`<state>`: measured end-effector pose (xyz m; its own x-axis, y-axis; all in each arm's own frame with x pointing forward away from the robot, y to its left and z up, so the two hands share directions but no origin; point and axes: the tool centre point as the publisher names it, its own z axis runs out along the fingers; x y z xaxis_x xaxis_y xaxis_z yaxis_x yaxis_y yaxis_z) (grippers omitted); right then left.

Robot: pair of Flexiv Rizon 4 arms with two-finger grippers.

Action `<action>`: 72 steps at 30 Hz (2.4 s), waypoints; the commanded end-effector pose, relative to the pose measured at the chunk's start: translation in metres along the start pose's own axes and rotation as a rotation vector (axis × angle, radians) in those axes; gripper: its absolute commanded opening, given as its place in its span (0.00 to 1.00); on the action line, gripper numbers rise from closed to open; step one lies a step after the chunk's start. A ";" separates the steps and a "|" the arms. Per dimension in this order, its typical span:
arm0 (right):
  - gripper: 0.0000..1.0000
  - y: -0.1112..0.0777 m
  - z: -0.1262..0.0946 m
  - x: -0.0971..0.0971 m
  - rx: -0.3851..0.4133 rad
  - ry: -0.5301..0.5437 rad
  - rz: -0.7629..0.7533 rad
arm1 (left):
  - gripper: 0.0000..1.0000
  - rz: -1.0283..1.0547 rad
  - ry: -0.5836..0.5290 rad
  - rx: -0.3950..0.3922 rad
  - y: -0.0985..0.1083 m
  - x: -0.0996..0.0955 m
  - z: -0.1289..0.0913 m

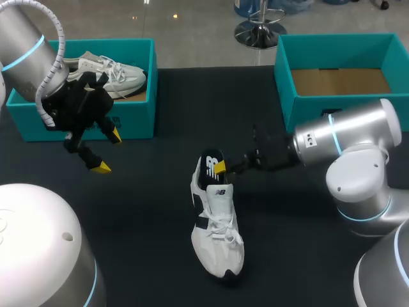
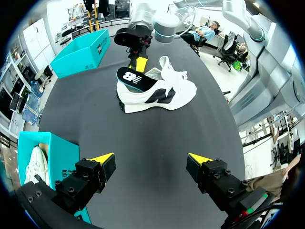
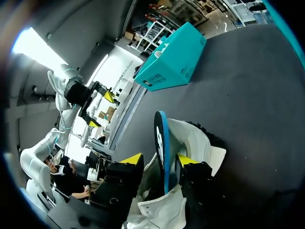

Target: Take the shoe out of the shoebox, open the shoe tongue, remove and reinsert the insole, then place the shoe into the shoebox

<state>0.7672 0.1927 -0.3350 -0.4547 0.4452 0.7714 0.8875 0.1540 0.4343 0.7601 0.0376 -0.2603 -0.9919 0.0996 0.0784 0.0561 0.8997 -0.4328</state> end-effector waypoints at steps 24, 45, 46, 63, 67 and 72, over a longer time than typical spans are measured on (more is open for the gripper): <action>0.45 -0.016 0.011 0.010 0.030 -0.002 0.040 | 1.00 0.000 0.000 -0.002 0.000 0.000 0.000; 0.00 -0.012 0.012 0.003 0.057 -0.008 0.026 | 1.00 0.000 0.000 -0.002 0.000 0.000 0.000; 0.00 -0.016 0.013 0.006 0.058 -0.004 0.033 | 1.00 0.000 0.000 -0.002 0.000 0.000 0.000; 1.00 -0.020 0.016 0.009 0.066 0.002 0.044 | 1.00 0.000 0.000 -0.002 0.000 0.000 0.000; 1.00 -0.011 0.013 0.010 0.055 -0.013 0.030 | 1.00 0.000 0.000 -0.002 0.000 0.000 0.000; 1.00 -0.004 0.011 0.014 0.041 -0.022 0.011 | 1.00 0.000 0.000 -0.002 0.000 0.000 0.000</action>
<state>0.7572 0.2055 -0.3345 -0.4442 0.4570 0.7706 0.8949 0.1838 0.4068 0.7601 0.0376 -0.2603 -0.9919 0.0996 0.0783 0.0562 0.8997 -0.4329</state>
